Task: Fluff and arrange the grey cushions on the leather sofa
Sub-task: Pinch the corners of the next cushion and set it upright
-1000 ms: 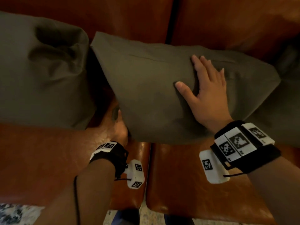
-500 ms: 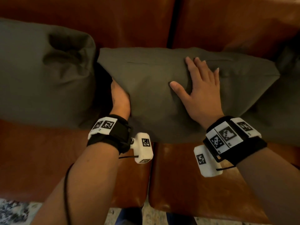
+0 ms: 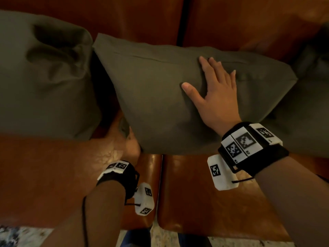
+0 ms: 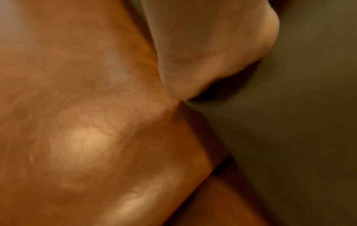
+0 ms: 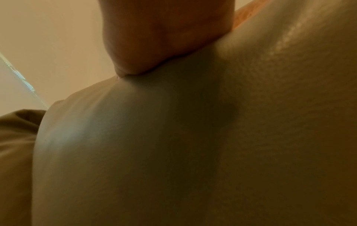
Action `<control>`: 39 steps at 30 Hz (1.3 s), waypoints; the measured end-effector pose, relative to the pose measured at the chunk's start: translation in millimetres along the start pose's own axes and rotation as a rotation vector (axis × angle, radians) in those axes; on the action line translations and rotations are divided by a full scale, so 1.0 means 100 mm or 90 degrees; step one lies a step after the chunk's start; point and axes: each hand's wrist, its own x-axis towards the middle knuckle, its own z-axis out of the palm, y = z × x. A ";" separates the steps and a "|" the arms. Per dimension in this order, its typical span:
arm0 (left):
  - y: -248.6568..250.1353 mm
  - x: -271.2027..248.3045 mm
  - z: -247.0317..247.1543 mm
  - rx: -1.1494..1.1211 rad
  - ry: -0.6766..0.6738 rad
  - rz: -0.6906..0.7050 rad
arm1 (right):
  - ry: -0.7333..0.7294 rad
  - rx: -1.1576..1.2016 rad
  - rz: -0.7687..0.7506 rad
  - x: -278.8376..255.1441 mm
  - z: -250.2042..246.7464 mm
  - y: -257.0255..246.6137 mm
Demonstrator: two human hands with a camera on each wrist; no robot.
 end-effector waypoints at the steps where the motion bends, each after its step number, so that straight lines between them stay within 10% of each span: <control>1: -0.03 -0.01 0.01 0.045 0.027 0.034 | 0.002 -0.002 -0.001 -0.01 0.01 0.00; 11: 0.74 -0.43 -0.31 0.469 -0.146 -0.030 | -0.012 0.004 -0.007 -0.01 -0.08 -0.11; 16: 1.80 -0.75 -0.10 0.238 -0.089 0.579 | -0.030 0.047 -0.041 0.04 -0.24 -0.06; 18: 2.14 -0.62 0.22 0.220 -0.096 0.653 | -0.040 0.037 -0.105 0.03 -0.29 0.01; 25: 2.19 -0.16 0.70 0.562 -0.126 0.634 | 0.076 -0.045 0.066 -0.22 -0.41 0.92; 30: 2.13 -0.16 0.60 0.578 -0.086 0.636 | 0.255 0.448 0.278 -0.51 -0.20 1.18; 33: 2.16 -0.18 0.60 0.586 -0.091 0.628 | 0.225 0.702 0.370 -0.35 0.13 0.97; 39: 2.15 -0.21 0.66 0.576 -0.094 0.619 | 0.138 0.698 0.450 -0.46 0.54 1.02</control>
